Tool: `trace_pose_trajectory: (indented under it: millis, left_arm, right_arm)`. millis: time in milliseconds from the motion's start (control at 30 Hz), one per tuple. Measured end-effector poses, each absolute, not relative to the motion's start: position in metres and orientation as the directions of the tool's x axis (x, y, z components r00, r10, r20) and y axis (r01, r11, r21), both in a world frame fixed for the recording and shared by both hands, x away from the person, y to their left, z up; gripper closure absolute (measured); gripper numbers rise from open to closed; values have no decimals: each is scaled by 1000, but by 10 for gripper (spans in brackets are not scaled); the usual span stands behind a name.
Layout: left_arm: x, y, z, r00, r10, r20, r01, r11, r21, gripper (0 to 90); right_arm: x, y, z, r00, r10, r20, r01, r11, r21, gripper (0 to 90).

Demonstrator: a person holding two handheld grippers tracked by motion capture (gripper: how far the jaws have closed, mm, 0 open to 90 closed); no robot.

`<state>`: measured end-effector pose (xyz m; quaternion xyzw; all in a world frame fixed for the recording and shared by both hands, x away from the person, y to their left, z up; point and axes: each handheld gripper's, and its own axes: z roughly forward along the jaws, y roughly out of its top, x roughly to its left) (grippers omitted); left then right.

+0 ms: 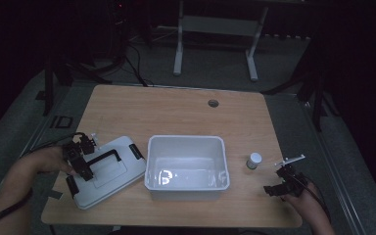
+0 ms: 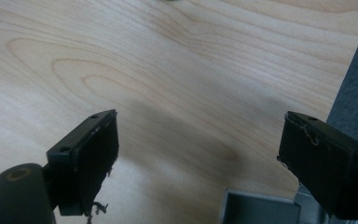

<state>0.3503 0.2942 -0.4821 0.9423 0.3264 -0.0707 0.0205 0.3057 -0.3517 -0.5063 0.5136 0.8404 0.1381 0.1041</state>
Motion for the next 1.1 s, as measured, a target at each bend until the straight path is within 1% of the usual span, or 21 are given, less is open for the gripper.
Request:
trace_pose_trajectory:
  millis: [200,233,267,333,367,600,667,733,1100]
  left_arm:
    - [350,293,-481,773,618,-143,624,-782,-11,350]
    - [350,293,-481,773,618,-143,624,-782,-11,350]
    - [350,293,-480,774,616,-148,622,-783,-8,350]
    - [350,293,-480,773,616,-152,623,-782,-4,350]
    - [349,293,-478,772,619,-148,625,-780,-2,350]
    - [348,293,-479,774,616,-146,621,-784,-17,350]
    - [348,293,-479,775,616,-143,620,-784,-18,350]
    - [347,293,-479,776,613,-149,618,-786,-19,350]
    - [344,296,-480,771,617,-158,623,-782,-19,350]
  right_arm:
    - [313,-355,-501,-491,871,-22,844,482,235,116]
    - [313,-355,-501,-491,871,-22,844,482,235,116]
    - [315,-355,-500,-503,864,-2,846,493,200,116]
    - [315,-355,-500,-505,863,-3,847,496,194,116]
    - [316,-355,-498,-513,858,10,846,504,173,116]
    - [321,-351,-494,-538,843,14,837,533,121,116]
    - [323,-351,-494,-542,840,26,836,536,119,116]
    - [327,-348,-490,-550,835,17,832,546,100,116]
    - [347,-335,-479,-567,823,15,822,565,69,120]
